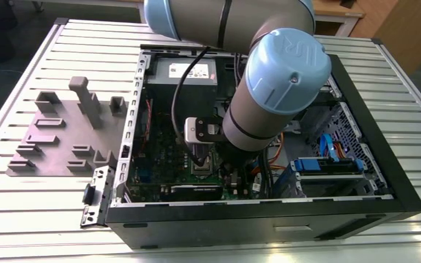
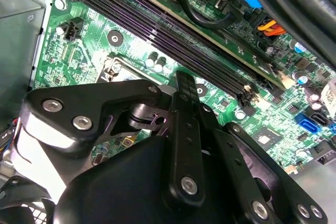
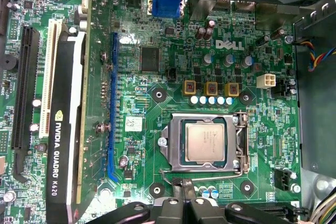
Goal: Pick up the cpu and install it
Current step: 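Install the first cpu locking lever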
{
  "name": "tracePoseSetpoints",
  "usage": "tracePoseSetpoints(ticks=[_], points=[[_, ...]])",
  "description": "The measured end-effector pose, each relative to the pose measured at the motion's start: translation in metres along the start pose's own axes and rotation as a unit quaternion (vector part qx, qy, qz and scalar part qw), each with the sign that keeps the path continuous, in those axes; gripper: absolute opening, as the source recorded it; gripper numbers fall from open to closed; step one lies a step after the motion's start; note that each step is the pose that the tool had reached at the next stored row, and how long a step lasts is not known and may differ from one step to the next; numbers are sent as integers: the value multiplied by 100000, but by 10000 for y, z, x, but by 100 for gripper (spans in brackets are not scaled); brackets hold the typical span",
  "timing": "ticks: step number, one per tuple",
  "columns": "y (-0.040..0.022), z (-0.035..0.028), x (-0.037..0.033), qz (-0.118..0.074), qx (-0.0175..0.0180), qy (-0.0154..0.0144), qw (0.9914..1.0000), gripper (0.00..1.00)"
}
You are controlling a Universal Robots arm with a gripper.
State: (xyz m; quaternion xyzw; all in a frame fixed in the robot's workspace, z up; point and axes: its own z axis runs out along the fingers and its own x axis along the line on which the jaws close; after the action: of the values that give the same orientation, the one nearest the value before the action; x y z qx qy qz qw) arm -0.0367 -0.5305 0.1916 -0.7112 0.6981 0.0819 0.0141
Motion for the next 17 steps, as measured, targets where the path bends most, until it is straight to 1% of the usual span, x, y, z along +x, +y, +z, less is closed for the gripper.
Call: tracePoseSetpoints(ticks=[3,7,17], points=[[-2,-1,0,-1,-2,6,100000,11],[-30,-2,0,5,-3,-2,100000,11],[-34,27,5,6,-10,25,100000,11]])
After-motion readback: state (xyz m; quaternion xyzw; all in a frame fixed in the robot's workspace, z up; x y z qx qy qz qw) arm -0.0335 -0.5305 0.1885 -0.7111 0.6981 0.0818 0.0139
